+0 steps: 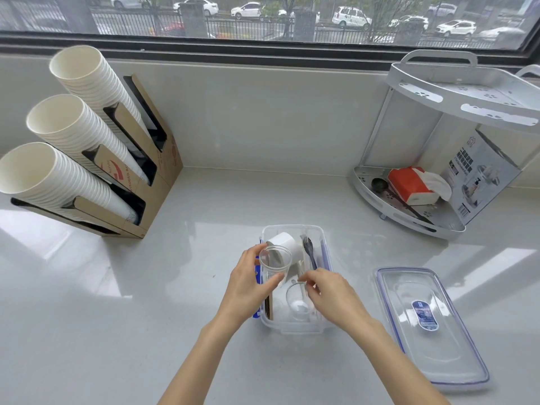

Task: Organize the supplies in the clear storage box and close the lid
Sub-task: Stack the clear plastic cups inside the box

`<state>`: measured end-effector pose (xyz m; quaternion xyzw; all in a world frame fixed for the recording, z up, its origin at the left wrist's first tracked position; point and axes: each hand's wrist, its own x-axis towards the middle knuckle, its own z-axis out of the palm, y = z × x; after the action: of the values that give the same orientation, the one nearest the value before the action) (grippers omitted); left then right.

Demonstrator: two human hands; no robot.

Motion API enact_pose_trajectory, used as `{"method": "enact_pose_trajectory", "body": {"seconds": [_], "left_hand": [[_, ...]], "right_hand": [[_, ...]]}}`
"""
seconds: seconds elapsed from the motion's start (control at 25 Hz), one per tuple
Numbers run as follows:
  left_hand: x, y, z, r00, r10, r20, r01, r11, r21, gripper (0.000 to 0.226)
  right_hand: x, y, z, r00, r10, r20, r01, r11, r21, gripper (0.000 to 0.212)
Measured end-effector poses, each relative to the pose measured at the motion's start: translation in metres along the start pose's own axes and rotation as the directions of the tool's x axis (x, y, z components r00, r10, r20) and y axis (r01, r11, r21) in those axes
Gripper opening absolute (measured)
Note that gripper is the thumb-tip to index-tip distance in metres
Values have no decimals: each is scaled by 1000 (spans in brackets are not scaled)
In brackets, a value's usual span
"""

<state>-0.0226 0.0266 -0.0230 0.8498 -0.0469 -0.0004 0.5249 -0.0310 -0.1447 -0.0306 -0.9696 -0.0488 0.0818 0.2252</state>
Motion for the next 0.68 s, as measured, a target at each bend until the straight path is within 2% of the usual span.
{"method": "enact_pose_trajectory", "body": {"seconds": [0.08, 0.16, 0.24, 0.32, 0.44, 0.68], "left_hand": [[0, 0, -1, 1000, -10, -1, 10, 1000, 1, 54], [0, 1, -2, 1000, -20, 4, 20, 1000, -2, 54], [-1, 2, 0, 1000, -22, 19, 22, 1000, -14, 53], [-2, 5, 4, 999, -18, 44, 19, 1000, -21, 54], [-4, 10, 9, 997, -14, 79, 16, 1000, -18, 56], [-7, 11, 9, 997, -9, 80, 12, 999, -32, 55]], "right_hand": [[0, 4, -15, 998, 34, -55, -28, 994, 106, 28], [1, 5, -37, 981, 91, -173, -43, 963, 267, 23], [4, 2, -59, 950, 150, -272, -18, 900, 435, 21], [8, -7, -75, 935, 146, -322, 43, 857, 514, 22], [16, -24, -80, 944, 102, -314, 79, 855, 513, 21], [23, -29, -49, 982, 62, -176, 16, 911, 412, 20]]}}
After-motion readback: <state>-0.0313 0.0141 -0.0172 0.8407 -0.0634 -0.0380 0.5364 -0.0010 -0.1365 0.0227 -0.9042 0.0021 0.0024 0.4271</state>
